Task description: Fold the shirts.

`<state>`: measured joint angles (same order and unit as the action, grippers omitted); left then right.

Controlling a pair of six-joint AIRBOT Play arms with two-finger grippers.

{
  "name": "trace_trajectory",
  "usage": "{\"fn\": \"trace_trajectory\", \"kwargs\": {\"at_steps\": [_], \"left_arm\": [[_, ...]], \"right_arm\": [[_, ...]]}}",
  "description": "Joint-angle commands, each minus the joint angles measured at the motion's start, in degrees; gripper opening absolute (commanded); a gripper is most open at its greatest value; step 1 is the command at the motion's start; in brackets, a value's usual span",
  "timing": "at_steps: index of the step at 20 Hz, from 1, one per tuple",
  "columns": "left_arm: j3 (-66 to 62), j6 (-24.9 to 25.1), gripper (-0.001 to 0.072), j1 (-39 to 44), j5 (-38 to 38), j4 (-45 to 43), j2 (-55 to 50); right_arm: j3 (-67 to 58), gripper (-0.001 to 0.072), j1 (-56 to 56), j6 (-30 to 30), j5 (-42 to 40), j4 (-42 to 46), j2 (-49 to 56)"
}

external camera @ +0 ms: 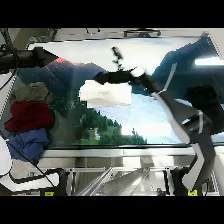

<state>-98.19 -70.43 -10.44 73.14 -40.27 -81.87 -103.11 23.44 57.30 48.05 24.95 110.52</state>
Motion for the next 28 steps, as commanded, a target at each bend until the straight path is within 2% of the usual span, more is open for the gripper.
{"fn": "trace_trajectory", "kwargs": {"at_steps": [1,2,3,4,8,13,18,19,21,23,28], "left_arm": [[0.20,0.13,0.0019,-0.07,0.42,-0.07,0.09],[0.20,0.13,0.0020,-0.07,0.44,-0.07,0.09],[0.20,0.13,0.0020,-0.07,0.44,-0.07,0.09],[0.20,0.13,0.0019,-0.07,0.42,-0.07,0.09],[0.20,0.13,0.0020,-0.07,0.42,-0.07,0.09],[0.20,0.13,0.0019,-0.07,0.20,-0.09,0.09],[0.20,0.17,0.0019,-0.07,0.33,-0.17,0.09],[0.20,0.22,0.0019,-0.07,0.50,-0.22,0.09],[0.20,0.57,0.0019,-0.07,0.90,-0.22,0.09],[0.20,0.57,0.0019,-0.07,1.16,-0.24,0.09],[0.20,0.57,0.0019,-0.07,1.33,-0.20,0.09]], "right_arm": [[0.00,0.0568,-11.58,17.11,17.05,18.91,-4.13],[0.17,0.0582,-14.51,20.61,20.35,22.12,-4.11],[1.27,0.0649,-16.59,22.82,21.77,23.82,-3.96],[3.17,0.0662,-18.12,24.00,21.77,24.39,-3.72],[5.25,0.0662,-19.26,25.07,21.20,23.67,1.01],[5.25,0.0661,-16.31,23.69,19.82,16.28,7.32],[5.22,0.0647,-12.22,21.75,13.60,12.44,8.57],[5.22,0.0626,-12.00,20.26,12.81,10.45,8.59],[5.22,0.0235,-12.02,16.74,12.90,5.86,8.46],[5.11,0.0013,-12.02,14.97,13.44,3.06,7.34],[3.41,0.0015,-15.65,15.72,8.41,3.30,-0.68]]}}
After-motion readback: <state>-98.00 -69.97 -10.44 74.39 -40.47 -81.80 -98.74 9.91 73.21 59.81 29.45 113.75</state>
